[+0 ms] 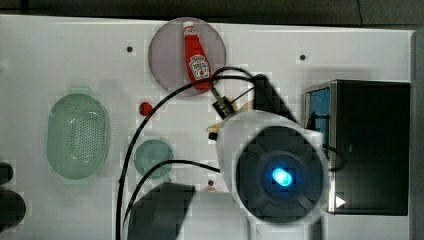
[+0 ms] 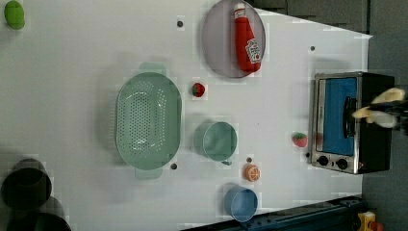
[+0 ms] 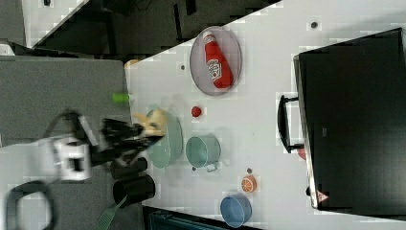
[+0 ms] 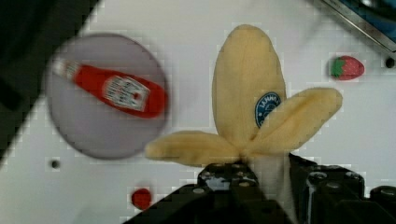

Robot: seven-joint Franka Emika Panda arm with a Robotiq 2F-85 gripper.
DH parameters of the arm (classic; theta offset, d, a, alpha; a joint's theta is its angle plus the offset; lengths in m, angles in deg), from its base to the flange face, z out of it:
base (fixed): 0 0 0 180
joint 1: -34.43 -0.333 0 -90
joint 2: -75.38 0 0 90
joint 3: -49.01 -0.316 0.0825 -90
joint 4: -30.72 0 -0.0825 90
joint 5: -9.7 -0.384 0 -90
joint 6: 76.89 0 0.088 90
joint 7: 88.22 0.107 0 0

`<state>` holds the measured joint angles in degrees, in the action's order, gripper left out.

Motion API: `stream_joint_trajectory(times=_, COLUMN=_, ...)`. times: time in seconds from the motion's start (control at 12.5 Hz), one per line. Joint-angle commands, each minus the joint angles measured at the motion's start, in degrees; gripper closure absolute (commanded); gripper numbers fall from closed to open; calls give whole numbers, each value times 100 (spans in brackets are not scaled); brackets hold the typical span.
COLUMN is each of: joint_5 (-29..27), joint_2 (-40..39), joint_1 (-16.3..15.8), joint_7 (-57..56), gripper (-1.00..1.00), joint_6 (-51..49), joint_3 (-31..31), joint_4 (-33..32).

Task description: Pick banana from table and place on oven.

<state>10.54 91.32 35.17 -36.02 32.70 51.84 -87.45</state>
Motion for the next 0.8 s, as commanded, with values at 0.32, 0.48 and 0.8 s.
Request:
stream_joint_trajectory(times=0.32, joint_5=255, joint_2=-767, joint_1=205, joint_7=-934, gripper=48, joint_6=-694, joint_3=965, joint_4=1007)
stream_joint_trajectory(times=0.48, joint_5=360, joint_2=-1140, joint_1=235, joint_7=-1993, gripper=48, joint_6=-688, joint_3=1469, joint_4=1295)
stream_joint_trajectory(times=0.8, joint_5=359, joint_2=-1775, joint_1=290, joint_7=-3237, gripper=48, joint_6=-52, joint_3=2473, joint_4=1440)
